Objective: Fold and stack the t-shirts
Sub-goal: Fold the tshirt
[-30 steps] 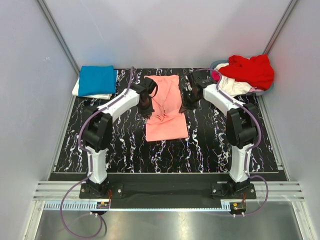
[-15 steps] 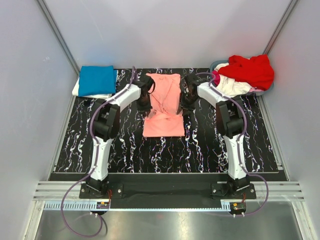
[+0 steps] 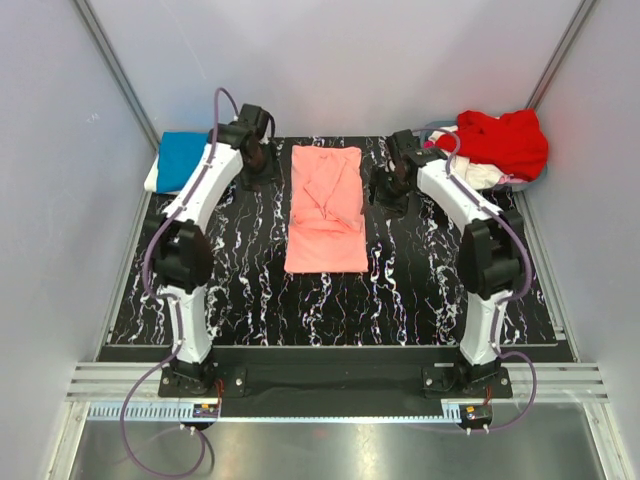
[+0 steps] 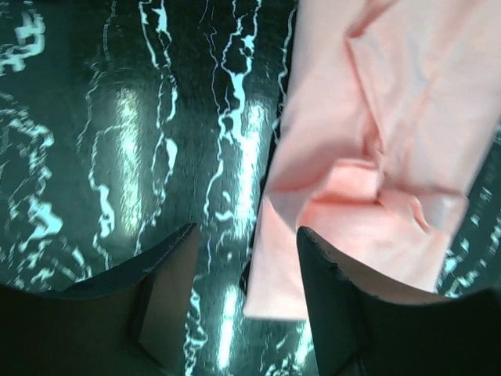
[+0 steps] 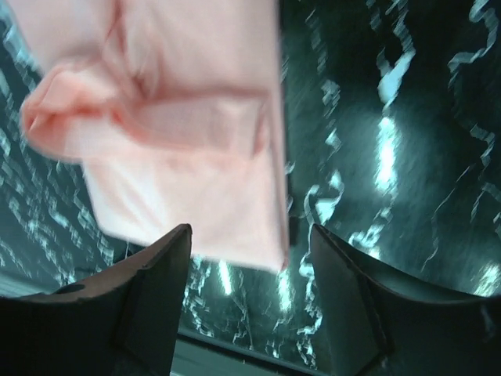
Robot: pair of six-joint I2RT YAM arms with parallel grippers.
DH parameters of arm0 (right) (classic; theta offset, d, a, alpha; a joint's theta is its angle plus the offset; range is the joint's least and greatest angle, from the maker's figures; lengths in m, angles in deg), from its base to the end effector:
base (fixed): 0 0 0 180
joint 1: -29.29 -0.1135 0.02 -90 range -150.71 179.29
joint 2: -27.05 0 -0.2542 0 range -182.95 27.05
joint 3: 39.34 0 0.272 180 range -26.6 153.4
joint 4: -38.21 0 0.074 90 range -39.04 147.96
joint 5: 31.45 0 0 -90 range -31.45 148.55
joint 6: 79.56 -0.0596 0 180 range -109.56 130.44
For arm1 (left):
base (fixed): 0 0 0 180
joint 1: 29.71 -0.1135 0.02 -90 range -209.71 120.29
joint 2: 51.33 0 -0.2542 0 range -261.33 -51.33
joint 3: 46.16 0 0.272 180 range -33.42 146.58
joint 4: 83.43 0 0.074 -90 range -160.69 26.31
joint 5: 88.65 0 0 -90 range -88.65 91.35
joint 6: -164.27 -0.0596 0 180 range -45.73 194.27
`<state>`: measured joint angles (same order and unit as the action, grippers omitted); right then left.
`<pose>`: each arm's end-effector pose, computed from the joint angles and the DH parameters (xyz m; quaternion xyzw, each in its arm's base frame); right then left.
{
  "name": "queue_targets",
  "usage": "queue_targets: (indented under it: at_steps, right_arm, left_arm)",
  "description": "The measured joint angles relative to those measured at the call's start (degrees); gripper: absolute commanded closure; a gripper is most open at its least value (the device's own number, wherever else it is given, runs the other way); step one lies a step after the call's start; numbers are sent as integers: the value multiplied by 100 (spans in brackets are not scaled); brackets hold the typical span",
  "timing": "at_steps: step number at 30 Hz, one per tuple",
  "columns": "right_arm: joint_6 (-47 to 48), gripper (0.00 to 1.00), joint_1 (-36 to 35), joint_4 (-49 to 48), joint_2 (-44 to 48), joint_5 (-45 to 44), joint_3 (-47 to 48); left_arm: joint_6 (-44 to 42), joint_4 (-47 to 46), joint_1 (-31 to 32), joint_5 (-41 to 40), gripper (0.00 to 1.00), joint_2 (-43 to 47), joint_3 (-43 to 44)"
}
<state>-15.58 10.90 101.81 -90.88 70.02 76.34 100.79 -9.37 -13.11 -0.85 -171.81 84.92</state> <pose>0.4375 0.1580 0.2066 0.0439 0.9722 0.1691 0.1558 0.4568 -0.1338 0.2631 -0.0885 0.9691 -0.0670 0.2203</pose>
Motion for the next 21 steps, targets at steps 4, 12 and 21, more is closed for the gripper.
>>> queue_targets:
  at_steps: [4,12,21]
  right_arm:
    - [-63,35,-520,-168,855,0,-634]
    - [-219,43,-1886,-389,199,-2,-315]
    - [-260,44,-1744,22,-1353,-387,1038]
  left_arm:
    - [-24,-7,44,-149,39,1320,-872]
    - [-66,-518,57,-1106,40,4291,-4385]
    - [-160,-610,59,-1775,36,4918,-5779]
